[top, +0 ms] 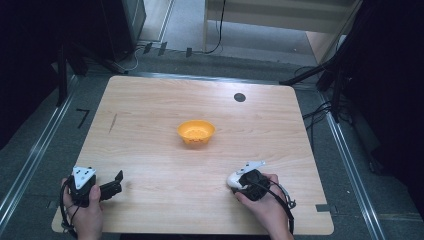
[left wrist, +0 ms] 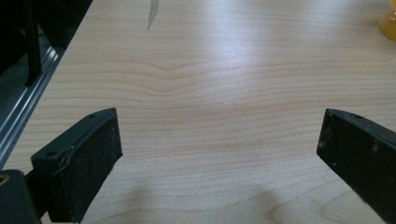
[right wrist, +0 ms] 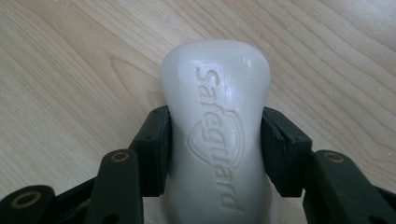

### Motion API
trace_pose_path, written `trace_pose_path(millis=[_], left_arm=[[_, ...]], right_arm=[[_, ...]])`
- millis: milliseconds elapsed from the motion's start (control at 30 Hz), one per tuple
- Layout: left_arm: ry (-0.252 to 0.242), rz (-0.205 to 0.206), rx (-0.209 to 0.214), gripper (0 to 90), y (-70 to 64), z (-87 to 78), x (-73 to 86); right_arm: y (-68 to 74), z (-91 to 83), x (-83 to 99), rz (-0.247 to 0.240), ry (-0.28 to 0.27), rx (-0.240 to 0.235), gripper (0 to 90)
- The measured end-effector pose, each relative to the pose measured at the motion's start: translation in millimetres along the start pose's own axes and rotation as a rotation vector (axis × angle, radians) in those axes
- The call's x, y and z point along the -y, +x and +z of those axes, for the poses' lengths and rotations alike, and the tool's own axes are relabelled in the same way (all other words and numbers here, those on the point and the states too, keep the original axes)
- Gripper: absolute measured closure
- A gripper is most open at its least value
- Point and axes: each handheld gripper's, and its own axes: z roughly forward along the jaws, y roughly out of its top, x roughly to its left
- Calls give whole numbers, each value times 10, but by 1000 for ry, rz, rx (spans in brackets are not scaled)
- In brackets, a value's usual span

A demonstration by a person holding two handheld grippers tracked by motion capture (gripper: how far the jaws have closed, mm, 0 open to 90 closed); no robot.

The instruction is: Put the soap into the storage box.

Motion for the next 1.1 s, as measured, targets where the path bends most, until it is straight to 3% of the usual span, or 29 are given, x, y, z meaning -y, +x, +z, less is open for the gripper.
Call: trace_pose_path(millis=[233,433,600,767,1100], left_arm=[[-1,-6,4,3,6,-2,0],[-1,-5,6,3,7,-1,0],[0,-2,7,3,5,-2,0],[-1,3,10,4,2,-3,0],[-2,1,9,3,4,-3,0]], right_arm=[[-5,2,-6,2,0,-2,503],[-17,-1,13,-24,-14,-11,503],[-48,-7,16,-27,-16,-58,503],[-51,-22,17,-55,5,-43,505],[-85,-85,-29,-95,-9,-51,508]])
